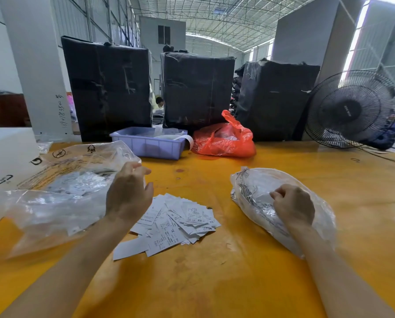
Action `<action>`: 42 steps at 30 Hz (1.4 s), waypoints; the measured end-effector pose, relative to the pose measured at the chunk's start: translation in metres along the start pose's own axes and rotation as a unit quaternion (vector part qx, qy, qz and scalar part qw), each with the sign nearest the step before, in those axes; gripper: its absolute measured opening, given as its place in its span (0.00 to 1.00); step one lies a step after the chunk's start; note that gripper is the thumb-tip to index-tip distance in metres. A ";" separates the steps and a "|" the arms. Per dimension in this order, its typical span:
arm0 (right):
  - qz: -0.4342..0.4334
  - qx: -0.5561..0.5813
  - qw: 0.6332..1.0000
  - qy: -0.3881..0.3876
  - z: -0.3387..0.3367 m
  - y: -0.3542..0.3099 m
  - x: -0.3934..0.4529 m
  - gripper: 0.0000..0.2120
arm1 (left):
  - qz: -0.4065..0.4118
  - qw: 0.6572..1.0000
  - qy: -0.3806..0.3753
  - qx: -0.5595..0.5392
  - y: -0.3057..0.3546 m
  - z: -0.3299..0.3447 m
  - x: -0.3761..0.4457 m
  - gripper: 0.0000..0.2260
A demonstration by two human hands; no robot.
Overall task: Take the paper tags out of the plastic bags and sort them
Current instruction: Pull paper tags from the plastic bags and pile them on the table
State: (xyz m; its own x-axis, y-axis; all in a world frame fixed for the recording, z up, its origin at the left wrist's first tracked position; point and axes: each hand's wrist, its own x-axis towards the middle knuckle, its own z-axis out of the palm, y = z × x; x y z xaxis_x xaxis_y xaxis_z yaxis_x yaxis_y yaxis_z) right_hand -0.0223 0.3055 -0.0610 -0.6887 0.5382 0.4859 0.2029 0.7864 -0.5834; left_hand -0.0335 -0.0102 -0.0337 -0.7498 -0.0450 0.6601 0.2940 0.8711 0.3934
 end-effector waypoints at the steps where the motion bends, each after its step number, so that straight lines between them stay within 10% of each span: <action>1: -0.002 0.001 1.000 0.005 0.002 0.001 0.001 0.07 | 0.007 1.000 -0.006 -0.005 0.002 0.002 -0.002 0.13; 20: -0.020 0.310 0.931 0.191 -0.007 -0.021 0.000 0.06 | 0.007 0.994 -0.055 -0.090 0.018 0.009 -0.009 0.10; 26: 0.123 0.639 0.757 -0.068 -0.007 -0.071 -0.029 0.03 | -0.103 0.931 -0.160 -0.313 0.036 0.007 -0.010 0.10; 32: -0.014 0.563 0.786 -0.253 0.002 -0.104 -0.075 0.03 | -0.290 0.697 -0.365 -0.544 0.056 0.006 -0.017 0.29; 42: 0.019 0.522 0.811 -0.262 0.005 -0.101 -0.073 0.13 | -0.268 0.770 -0.329 -0.476 0.047 0.006 -0.020 0.15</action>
State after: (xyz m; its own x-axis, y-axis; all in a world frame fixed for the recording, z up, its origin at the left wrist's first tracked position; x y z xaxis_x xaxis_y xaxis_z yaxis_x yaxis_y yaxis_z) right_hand 0.0042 0.1854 -0.0412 -0.9526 0.1385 0.2709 -0.2811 -0.0605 -0.9578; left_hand -0.0083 0.0348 -0.0324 -0.9608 0.2564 -0.1051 -0.0964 0.0464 0.9943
